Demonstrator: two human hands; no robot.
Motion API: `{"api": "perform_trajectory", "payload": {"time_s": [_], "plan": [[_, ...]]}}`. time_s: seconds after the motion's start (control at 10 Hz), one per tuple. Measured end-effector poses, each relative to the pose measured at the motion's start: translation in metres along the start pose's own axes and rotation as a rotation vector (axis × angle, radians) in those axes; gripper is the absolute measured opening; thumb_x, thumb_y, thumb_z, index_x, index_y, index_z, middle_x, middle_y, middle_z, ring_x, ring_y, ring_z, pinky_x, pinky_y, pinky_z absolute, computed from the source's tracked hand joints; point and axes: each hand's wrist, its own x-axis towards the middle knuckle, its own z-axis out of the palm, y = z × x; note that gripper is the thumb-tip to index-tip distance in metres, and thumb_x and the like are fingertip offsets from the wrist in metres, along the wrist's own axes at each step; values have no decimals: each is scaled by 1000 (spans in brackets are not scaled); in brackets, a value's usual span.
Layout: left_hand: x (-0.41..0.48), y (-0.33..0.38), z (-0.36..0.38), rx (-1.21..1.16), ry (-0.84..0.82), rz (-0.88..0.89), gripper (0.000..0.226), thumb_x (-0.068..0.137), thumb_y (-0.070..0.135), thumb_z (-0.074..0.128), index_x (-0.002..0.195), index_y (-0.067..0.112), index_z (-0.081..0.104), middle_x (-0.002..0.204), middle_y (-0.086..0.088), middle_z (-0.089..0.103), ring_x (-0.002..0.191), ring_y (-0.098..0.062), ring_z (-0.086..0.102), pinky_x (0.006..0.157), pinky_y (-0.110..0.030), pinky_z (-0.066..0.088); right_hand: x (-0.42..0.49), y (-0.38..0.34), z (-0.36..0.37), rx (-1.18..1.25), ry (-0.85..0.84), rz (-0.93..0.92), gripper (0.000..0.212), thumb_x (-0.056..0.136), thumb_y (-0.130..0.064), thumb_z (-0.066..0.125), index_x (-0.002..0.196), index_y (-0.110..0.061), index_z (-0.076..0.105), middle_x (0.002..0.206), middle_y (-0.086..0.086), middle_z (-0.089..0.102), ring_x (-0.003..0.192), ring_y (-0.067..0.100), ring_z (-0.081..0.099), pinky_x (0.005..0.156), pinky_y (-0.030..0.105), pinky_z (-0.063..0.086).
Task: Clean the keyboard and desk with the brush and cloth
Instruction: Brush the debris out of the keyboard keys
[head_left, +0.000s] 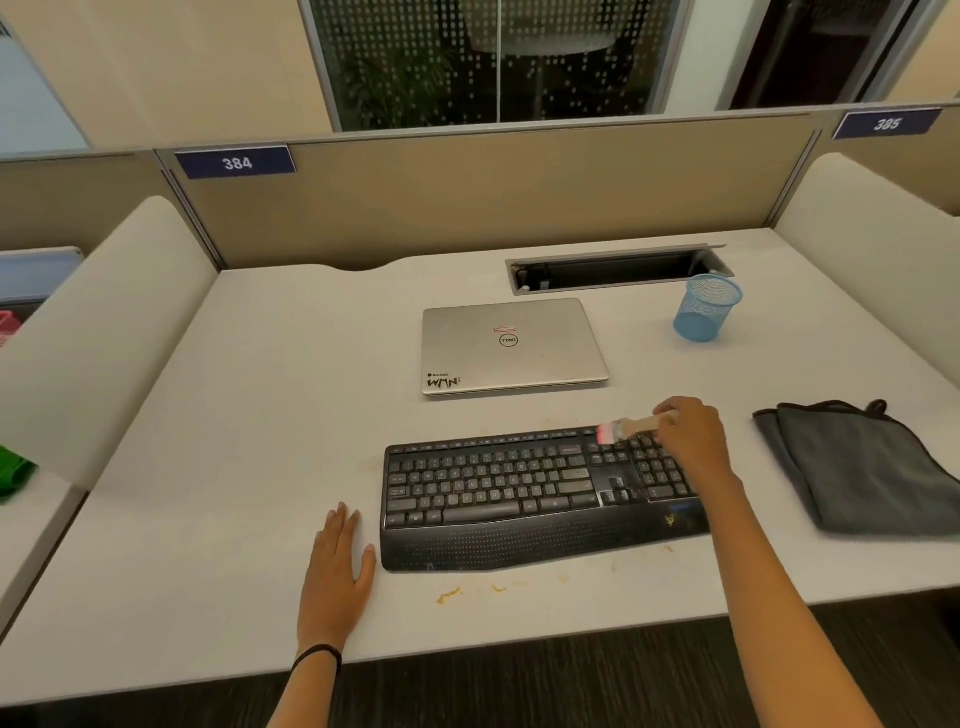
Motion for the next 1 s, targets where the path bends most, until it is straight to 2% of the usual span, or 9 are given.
{"api": "perform_trajectory", "payload": {"time_s": [0.1, 0.2, 0.3, 0.4, 0.5, 0.6, 0.7, 0.8, 1.0], "plan": [[0, 0, 0, 2, -6, -1, 60, 97, 26, 47, 149, 14, 20, 155, 7, 6, 141, -4, 1, 116, -27, 2, 2, 0, -10, -2, 33, 4, 26, 86, -1, 44, 98, -5, 66, 97, 14, 66, 86, 28, 62, 75, 33, 51], [0, -1, 1, 10, -15, -5, 60, 97, 27, 46, 149, 15, 19, 155, 7, 6, 141, -4, 0, 116, -27, 2, -2, -12, -10, 207, -29, -39, 22, 89, -2, 45, 96, -10, 64, 87, 14, 68, 70, 19, 68, 70, 39, 58], [0, -1, 1, 13, -14, -11, 60, 97, 27, 46, 149, 14, 20, 153, 9, 4, 141, -4, 0, 116, -27, 2, -8, -20, -2, 161, -147, -43, 21, 91, -5, 45, 96, -12, 65, 85, 9, 68, 66, 14, 68, 69, 33, 57], [0, -1, 1, 15, -18, -11, 61, 97, 27, 46, 150, 15, 19, 153, 10, 3, 140, -4, 0, 116, -27, 2, -10, -15, 1, 59, -175, -17, 23, 90, -3, 44, 95, -12, 65, 84, 8, 66, 67, 17, 67, 62, 30, 54], [0, -1, 1, 19, -15, -11, 61, 97, 27, 47, 149, 14, 19, 152, 10, 2, 140, -4, 0, 116, -26, 1, -8, -3, -3, -35, -47, -20, 24, 87, -2, 43, 94, -11, 65, 92, 13, 68, 78, 26, 64, 71, 39, 55], [0, 0, 1, 9, -9, -5, 60, 97, 26, 47, 149, 14, 20, 153, 8, 4, 140, -4, 1, 115, -26, 1, -7, -1, -9, -44, 30, -53, 25, 90, -4, 41, 98, -10, 64, 97, 12, 66, 83, 27, 62, 72, 39, 53], [0, -1, 1, -4, 0, 1, 60, 96, 24, 48, 149, 12, 22, 156, 3, 10, 141, -6, 3, 117, -29, 3, -6, -7, -17, 40, -77, -125, 24, 91, -3, 41, 95, -13, 63, 86, 9, 67, 69, 19, 66, 61, 31, 52], [0, -2, 1, -3, 5, 6, 59, 96, 24, 48, 148, 12, 23, 156, 2, 11, 141, -6, 4, 117, -28, 3, -5, -6, -16, -19, -234, -153, 23, 90, -1, 45, 92, -15, 64, 86, 9, 68, 65, 17, 67, 59, 27, 48], [0, -2, 1, -4, 8, 9, 59, 96, 25, 48, 148, 13, 23, 156, 2, 11, 141, -6, 4, 117, -29, 3, -6, -3, -19, -101, 2, -137, 25, 92, -5, 39, 97, -14, 62, 90, 11, 66, 73, 27, 63, 69, 41, 52]]}}
